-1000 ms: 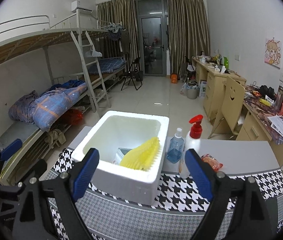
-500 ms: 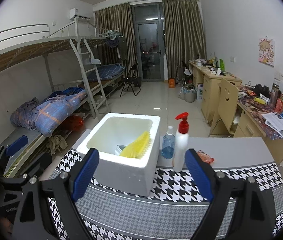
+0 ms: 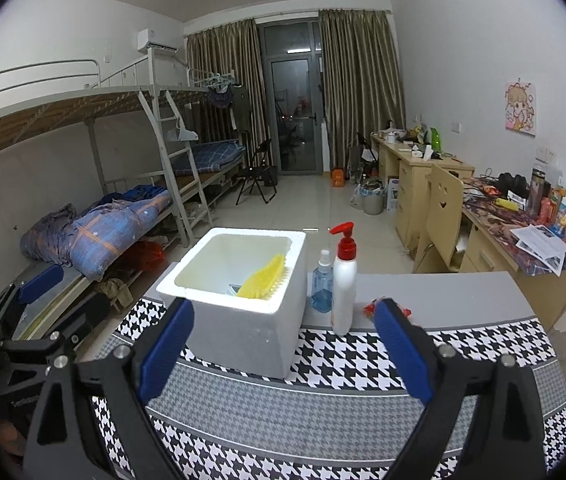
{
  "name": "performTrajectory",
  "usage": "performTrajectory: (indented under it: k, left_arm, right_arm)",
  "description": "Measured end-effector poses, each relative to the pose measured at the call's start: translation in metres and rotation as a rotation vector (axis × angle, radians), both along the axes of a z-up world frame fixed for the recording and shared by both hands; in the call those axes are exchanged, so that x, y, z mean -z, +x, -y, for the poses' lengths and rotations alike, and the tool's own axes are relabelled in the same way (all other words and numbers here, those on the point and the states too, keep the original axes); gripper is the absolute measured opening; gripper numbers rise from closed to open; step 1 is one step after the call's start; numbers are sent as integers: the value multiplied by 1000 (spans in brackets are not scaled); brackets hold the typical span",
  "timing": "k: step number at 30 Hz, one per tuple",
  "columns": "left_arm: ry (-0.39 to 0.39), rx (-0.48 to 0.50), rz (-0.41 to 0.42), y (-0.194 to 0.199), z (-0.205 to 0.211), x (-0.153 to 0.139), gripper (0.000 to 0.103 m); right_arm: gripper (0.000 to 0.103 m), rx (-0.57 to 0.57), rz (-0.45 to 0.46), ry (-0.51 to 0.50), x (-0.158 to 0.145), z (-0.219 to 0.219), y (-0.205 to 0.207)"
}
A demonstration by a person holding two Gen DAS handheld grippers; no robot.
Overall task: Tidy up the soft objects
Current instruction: 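Move both tools away from the box toward the white towel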
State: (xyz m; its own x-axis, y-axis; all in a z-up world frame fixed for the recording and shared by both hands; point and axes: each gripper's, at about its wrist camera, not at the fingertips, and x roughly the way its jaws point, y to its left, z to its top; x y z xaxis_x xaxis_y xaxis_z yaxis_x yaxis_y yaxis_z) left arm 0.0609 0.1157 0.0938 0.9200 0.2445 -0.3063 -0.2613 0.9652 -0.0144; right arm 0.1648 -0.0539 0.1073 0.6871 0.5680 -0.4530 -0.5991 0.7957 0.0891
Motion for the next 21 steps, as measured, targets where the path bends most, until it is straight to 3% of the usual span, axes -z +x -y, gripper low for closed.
performTrajectory:
  k: [21]
  left_arm:
    - [-6,69,24,-14,31,-2,102]
  right_arm:
    - [94,40,55,-3,6,34,-24]
